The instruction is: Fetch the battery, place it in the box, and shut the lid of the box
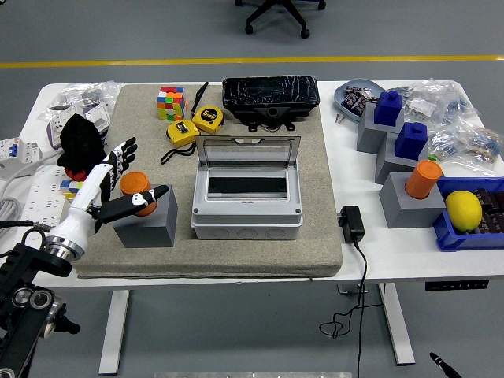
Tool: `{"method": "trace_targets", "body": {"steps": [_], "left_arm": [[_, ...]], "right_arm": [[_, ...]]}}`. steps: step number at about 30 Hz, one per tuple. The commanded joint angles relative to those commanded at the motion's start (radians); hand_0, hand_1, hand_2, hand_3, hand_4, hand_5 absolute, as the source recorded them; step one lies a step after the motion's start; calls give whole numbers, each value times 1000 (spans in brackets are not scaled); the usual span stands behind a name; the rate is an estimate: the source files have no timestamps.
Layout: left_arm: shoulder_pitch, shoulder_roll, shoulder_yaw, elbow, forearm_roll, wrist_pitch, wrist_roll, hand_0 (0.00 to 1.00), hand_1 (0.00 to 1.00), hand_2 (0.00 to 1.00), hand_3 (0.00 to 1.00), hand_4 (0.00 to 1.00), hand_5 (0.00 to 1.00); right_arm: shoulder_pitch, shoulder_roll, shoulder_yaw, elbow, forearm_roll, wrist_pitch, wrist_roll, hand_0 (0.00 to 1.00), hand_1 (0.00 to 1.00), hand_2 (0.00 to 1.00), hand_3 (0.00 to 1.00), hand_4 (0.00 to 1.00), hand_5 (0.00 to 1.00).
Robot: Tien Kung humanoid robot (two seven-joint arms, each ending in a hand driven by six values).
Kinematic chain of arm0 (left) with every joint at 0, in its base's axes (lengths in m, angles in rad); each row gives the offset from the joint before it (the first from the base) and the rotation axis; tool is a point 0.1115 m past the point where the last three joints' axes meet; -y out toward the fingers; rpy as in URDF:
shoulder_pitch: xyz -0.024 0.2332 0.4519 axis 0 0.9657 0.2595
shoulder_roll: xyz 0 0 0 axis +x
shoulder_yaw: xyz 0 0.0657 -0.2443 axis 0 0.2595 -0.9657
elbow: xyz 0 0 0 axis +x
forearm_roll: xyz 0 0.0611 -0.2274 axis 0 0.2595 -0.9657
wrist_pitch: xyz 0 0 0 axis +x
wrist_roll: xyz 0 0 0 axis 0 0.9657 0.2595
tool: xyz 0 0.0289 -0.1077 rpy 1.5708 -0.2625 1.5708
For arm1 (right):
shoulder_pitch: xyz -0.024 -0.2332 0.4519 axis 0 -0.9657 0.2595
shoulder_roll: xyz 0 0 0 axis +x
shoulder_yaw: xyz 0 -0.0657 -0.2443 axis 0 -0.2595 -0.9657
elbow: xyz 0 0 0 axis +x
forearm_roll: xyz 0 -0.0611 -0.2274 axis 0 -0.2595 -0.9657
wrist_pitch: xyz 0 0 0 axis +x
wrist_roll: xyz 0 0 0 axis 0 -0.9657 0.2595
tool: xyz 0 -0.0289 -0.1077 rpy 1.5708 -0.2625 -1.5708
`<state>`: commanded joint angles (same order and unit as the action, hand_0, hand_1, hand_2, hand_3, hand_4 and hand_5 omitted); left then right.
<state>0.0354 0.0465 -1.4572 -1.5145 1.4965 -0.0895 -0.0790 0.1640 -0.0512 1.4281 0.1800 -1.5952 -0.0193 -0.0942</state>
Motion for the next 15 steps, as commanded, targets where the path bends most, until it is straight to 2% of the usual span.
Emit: {"method": "trace_targets", "body": {"steps": [7,15], "left_arm": [[-17,-1,41,37,-75,44,-44,998,998,998,998,998,259],[-21,-5,51,83,-72,90,-68,998,998,998,998,998,251]], "right_arm": [[1,0,4,0,-3,0,0,784,709,713,764,998,998],[0,-1,15,0,-9,-1,1,784,709,714,764,998,998]]}}
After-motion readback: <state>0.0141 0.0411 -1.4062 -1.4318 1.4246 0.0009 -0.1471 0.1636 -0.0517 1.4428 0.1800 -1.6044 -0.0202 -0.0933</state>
